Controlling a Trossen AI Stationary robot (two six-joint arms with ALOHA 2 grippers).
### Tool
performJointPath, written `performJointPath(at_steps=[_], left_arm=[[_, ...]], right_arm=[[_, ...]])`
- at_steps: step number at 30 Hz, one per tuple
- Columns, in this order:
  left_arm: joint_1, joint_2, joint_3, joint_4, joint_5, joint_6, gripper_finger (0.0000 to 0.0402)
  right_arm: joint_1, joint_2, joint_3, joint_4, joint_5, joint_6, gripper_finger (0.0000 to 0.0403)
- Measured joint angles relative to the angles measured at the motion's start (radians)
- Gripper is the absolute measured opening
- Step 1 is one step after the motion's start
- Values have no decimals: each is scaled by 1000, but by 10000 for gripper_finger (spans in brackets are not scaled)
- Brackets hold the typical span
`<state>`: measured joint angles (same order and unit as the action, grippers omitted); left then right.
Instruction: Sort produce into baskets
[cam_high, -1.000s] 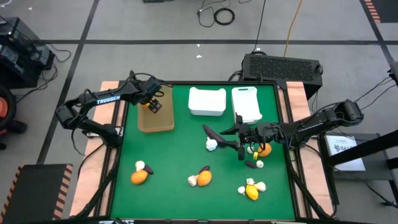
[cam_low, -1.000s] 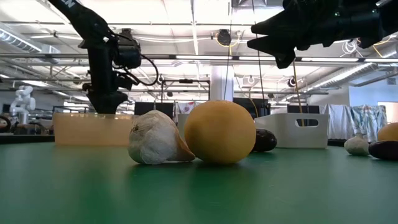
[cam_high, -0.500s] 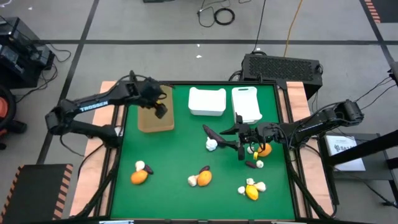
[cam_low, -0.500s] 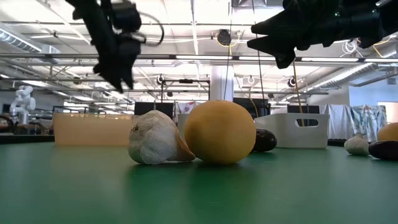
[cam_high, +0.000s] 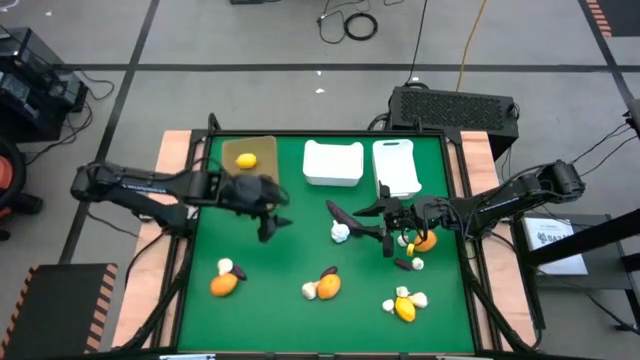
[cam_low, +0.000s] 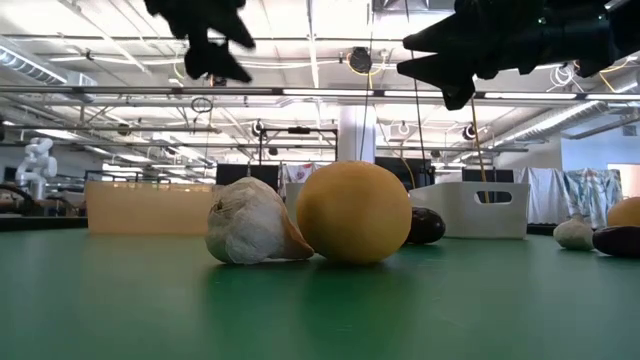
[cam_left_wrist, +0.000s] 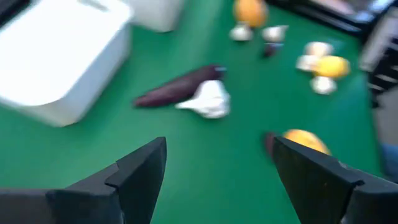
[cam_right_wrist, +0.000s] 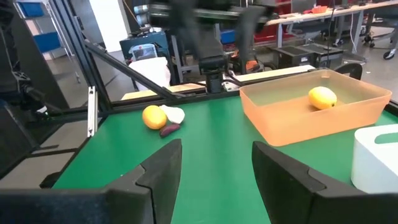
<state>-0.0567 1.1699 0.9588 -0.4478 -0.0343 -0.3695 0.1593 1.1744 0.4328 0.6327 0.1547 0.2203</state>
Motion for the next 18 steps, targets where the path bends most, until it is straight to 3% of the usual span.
performJointPath(at_steps=[10,18], left_arm=[[-273,1,62,-20,-94,-219,299],[-406,97,146,-5,-229,-170,299]], right_arm=[[0,0,0,0,0,0,187],[0,0,0,10,0,0,187]])
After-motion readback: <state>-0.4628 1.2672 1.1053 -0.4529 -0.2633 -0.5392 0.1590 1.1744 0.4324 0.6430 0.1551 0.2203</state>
